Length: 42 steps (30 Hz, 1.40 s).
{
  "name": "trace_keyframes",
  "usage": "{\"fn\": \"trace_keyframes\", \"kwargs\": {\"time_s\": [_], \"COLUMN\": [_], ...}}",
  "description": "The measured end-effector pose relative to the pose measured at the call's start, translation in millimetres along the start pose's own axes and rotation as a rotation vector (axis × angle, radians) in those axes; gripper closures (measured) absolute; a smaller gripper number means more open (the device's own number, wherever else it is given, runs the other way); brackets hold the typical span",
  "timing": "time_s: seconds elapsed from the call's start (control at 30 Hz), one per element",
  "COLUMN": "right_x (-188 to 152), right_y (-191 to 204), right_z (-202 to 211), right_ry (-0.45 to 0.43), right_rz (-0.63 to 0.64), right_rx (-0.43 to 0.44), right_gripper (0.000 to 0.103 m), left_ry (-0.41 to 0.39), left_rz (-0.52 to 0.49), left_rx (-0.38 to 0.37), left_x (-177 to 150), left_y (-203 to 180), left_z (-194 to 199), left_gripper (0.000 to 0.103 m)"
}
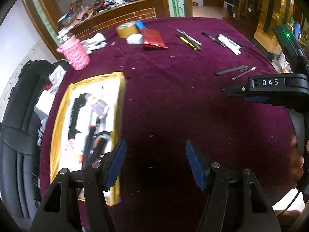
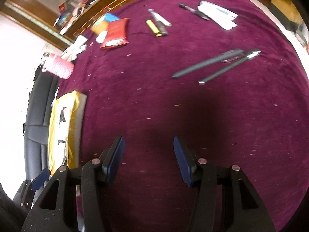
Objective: Organize objects
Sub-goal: 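Move both tools away from the tray toward the two loose gray pens, then grasp a black labeled pen with the left tool while the right tool grasps the black TEST pen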
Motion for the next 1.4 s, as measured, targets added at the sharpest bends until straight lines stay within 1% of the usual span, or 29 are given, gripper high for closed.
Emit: {"fn": "trace_keyframes", "kwargs": {"time_s": [0.17, 0.4, 0.47, 0.57, 0.7, 0.73, 0.83, 0.9, 0.97, 1.0, 1.07, 1.1, 1.17, 1.23, 1.27, 1.3, 1.33, 1.37, 1.4], "right_x": [6.4, 20.5, 28.7, 49.9, 87.4, 92.7, 107.0, 107.7, 105.7, 105.2, 109.9, 113.5, 119.8, 121.7, 120.8, 120.1, 118.1, 114.9, 111.5], "right_y": [-40.4, -78.1, -85.9, -100.1, -122.7, -125.8, -133.5, -134.3, -132.7, -129.0, -120.3, -115.2, -101.5, -86.3, -82.9, -82.8, -84.2, -85.9, -88.0], "right_z": [9.9, 16.4, 19.4, 27.8, 37.6, 37.0, 24.3, 13.1, 2.5, 0.9, -5.1, -9.0, -16.6, -24.6, -24.1, -23.1, -23.1, -21.3, -18.2], "right_ry": [-0.001, 0.005, -0.005, -0.040, -0.075, -0.071, -0.017, 0.017, 0.046, 0.032, 0.028, 0.029, 0.016, -0.017, -0.037, -0.042, -0.036, -0.042, -0.045], "right_rz": [-0.039, -0.074, -0.075, -0.078, -0.080, -0.082, -0.088, -0.098, -0.110, -0.109, -0.089, -0.074, -0.005, 0.094, 0.116, 0.126, 0.129, 0.135, 0.147], "right_rx": [-0.008, -0.018, -0.027, -0.053, -0.092, -0.091, -0.081, -0.076, -0.050, -0.059, -0.084, -0.116, -0.223, -0.332, -0.352, -0.356, -0.344, -0.322, -0.310], "right_gripper": [0.051, 0.051, 0.051, 0.051, 0.051, 0.051, 0.051, 0.051, 0.050, 0.049, 0.048, 0.048, 0.048, 0.047, 0.048, 0.054, 0.062, 0.067, 0.074], "left_ry": [0.024, 0.048, 0.059, 0.083, 0.110, 0.114, 0.119, 0.109, 0.098, 0.096, 0.093, 0.092, 0.088, 0.080, 0.072, 0.067, 0.063, 0.059, 0.058], "left_rz": [-0.017, -0.030, -0.023, 0.002, 0.044, 0.052, 0.090, 0.118, 0.151, 0.162, 0.181, 0.189, 0.194, 0.190, 0.184, 0.180, 0.176, 0.172, 0.170], "left_rx": [-0.011, -0.013, -0.016, -0.034, -0.067, -0.073, -0.090, -0.109, -0.124, -0.127, -0.132, -0.137, -0.146, -0.154, -0.156, -0.157, -0.163, -0.176, -0.186], "left_x": [10.4, 21.6, 23.1, 21.8, 14.8, 13.2, 8.1, 7.2, 6.9, 7.1, 6.4, 5.9, 5.8, 7.3, 8.9, 10.4, 12.6, 15.7, 18.8], "left_y": [-33.1, -59.6, -61.8, -62.7, -58.9, -57.8, -51.8, -46.5, -40.0, -38.1, -35.5, -35.0, -35.0, -35.8, -36.5, -37.0, -37.3, -38.3, -39.1], "left_z": [-6.9, -14.1, -17.0, -21.8, -27.1, -28.1, -29.2, -27.6, -26.0, -25.8, -25.8, -25.8, -25.5, -24.7, -24.1, -24.1, -24.4, -25.7, -27.1], "left_gripper": [0.045, 0.045, 0.045, 0.045, 0.045, 0.045, 0.045, 0.045, 0.045, 0.045, 0.045, 0.045, 0.045, 0.045, 0.045, 0.045, 0.045, 0.045, 0.045]}}
Point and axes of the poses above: each gripper's, at about its wrist camera, not at the fingertips, and z roughly against the way its jaws point, y to its left, x to its top, the point moved 2 cm from there along -z, roughly the way its jaws point, and after that the axes turned 7 degrees about y, right-handed, at the moved point
